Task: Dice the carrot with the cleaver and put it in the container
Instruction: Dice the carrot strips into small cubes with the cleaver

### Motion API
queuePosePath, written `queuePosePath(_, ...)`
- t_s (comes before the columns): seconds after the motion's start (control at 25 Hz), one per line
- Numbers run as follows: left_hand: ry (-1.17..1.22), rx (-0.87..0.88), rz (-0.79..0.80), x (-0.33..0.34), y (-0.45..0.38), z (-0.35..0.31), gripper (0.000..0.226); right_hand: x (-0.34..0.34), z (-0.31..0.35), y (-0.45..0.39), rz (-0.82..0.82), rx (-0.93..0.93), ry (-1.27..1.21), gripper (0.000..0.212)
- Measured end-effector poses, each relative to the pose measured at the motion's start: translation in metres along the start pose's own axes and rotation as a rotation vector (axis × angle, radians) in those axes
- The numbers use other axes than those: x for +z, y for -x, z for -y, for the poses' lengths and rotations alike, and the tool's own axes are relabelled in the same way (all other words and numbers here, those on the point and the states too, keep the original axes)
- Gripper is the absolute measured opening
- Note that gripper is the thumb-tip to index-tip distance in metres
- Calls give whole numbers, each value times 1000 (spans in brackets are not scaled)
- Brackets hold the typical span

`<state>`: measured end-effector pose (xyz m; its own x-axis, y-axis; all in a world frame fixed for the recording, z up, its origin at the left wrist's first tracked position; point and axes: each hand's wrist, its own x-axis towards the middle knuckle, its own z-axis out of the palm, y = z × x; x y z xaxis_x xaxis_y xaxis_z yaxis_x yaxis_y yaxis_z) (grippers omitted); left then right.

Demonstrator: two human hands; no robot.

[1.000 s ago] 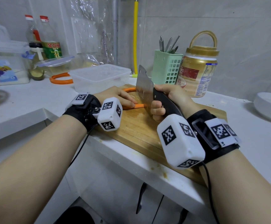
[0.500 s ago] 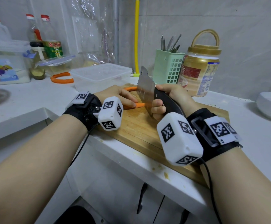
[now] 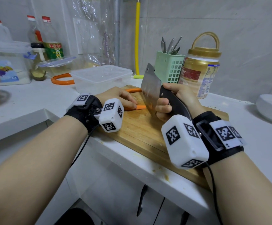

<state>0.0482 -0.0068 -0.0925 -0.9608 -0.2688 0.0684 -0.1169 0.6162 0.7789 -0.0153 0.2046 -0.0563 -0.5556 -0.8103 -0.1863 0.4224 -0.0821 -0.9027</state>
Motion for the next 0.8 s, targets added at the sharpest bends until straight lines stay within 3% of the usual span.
queuePosePath(0.48,-9,6,-8,0,0,1,21,5,-3,3,25,62,77,39)
queuePosePath(0.8,-13,4,10,-1,0,-1,19,7,-4,-2,24,86,150,23)
